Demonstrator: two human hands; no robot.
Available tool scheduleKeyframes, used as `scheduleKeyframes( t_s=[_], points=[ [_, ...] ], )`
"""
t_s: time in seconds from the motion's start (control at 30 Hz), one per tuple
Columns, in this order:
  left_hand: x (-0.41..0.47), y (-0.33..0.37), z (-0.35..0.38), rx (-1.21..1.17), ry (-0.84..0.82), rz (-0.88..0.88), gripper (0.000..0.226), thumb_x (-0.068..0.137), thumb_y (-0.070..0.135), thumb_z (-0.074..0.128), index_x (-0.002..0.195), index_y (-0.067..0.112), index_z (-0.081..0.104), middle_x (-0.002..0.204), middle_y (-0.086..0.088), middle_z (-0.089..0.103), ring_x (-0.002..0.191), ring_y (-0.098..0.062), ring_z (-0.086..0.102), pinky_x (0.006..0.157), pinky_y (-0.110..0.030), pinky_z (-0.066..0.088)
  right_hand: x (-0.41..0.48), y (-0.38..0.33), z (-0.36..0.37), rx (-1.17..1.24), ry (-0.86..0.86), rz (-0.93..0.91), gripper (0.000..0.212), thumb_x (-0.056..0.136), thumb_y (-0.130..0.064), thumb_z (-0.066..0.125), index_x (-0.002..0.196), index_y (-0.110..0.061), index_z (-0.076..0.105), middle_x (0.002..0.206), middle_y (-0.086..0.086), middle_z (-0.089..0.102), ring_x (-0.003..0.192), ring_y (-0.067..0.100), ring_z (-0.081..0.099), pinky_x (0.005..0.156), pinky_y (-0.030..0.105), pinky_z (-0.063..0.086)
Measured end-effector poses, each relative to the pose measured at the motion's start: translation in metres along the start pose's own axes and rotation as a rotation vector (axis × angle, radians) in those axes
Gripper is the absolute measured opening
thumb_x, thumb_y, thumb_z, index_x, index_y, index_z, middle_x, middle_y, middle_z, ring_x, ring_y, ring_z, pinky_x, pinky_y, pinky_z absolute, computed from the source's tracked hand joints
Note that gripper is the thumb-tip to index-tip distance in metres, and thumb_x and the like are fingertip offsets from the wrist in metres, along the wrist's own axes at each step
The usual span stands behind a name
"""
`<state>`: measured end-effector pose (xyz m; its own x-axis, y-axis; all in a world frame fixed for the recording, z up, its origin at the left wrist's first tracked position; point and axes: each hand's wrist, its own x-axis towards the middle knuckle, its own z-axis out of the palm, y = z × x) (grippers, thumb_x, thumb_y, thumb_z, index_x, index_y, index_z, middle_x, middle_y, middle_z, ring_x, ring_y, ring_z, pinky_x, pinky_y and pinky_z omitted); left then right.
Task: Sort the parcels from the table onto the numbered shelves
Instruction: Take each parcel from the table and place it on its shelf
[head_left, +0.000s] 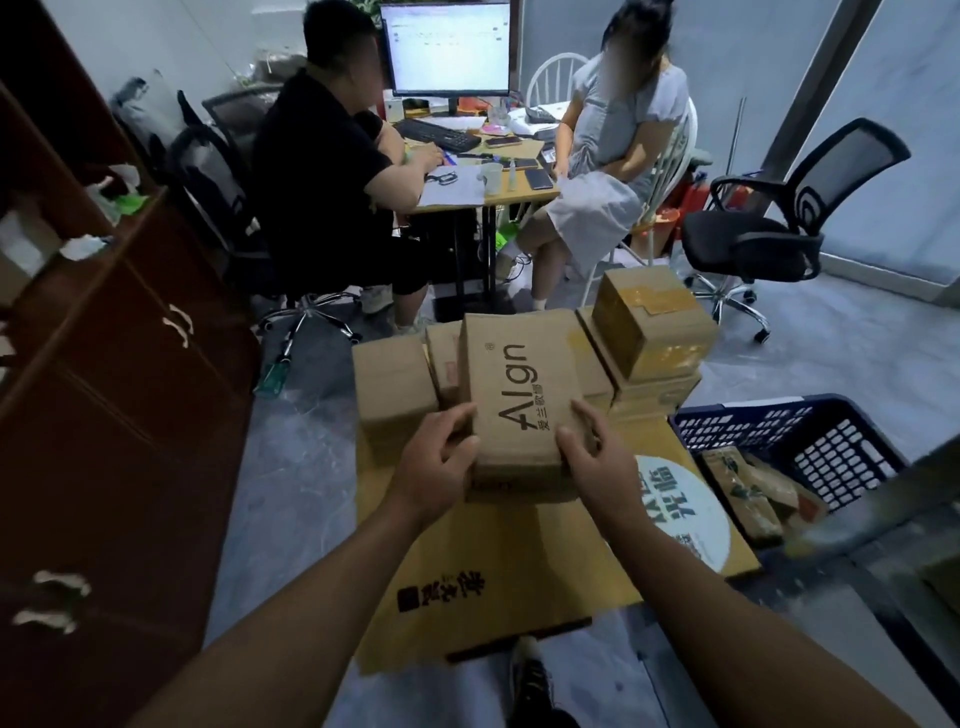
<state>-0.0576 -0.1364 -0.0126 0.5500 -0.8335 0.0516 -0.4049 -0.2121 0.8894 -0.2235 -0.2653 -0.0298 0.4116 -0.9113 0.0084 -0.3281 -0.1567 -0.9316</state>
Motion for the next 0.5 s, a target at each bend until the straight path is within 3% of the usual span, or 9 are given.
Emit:
scheduleKeyframes(
  t_s=[0.13, 0.23, 0.33, 0.5],
  points=[
    [-0.039, -0.016, -0.008, -0.111, 0.092, -0.089, 0.041, 0.094, 0.031, 0.05, 0.135, 0.03, 0.051, 0.122, 0.007, 0.058, 0.112, -0.005, 0.055, 0.088, -0.022, 0.047, -0.043, 0.014, 0.009, 0.088, -0.067, 0.023, 0.057, 0.097, -0.032, 0.064, 0.149, -0.031, 0.041, 0.134, 0.001, 0.056, 0.117, 0.019, 0.057, 0.092, 0.043, 0.056],
    [-0.057, -0.024, -0.011, -0.129, 0.141, -0.247, 0.05, 0.098, 0.028, 0.055, 0.145, 0.027, 0.04, 0.117, 0.003, 0.058, 0.105, -0.013, 0.057, 0.089, -0.032, 0.051, -0.065, 0.016, 0.012, 0.251, -0.17, 0.166, 0.068, 0.097, -0.025, 0.065, 0.155, -0.031, 0.031, 0.125, 0.0, 0.056, 0.11, 0.017, 0.061, 0.084, 0.039, 0.059],
    [-0.069, -0.035, -0.011, -0.033, 0.071, -0.292, 0.06, 0.096, 0.032, 0.058, 0.15, 0.025, 0.033, 0.117, -0.004, 0.055, 0.104, -0.018, 0.058, 0.09, -0.038, 0.053, -0.069, 0.017, 0.011, 0.233, -0.258, 0.22, 0.063, 0.096, -0.026, 0.065, 0.152, -0.027, 0.036, 0.119, 0.0, 0.058, 0.105, 0.017, 0.062, 0.08, 0.034, 0.058],
    [-0.083, -0.041, -0.007, 0.027, 0.024, -0.317, 0.067, 0.092, 0.034, 0.062, 0.151, 0.028, 0.03, 0.137, 0.0, 0.043, 0.12, -0.021, 0.05, 0.1, -0.046, 0.048, -0.063, 0.021, 0.009, 0.143, -0.382, 0.205, 0.06, 0.093, -0.029, 0.065, 0.148, -0.035, 0.043, 0.125, 0.004, 0.056, 0.109, 0.022, 0.062, 0.086, 0.045, 0.06]
  ],
)
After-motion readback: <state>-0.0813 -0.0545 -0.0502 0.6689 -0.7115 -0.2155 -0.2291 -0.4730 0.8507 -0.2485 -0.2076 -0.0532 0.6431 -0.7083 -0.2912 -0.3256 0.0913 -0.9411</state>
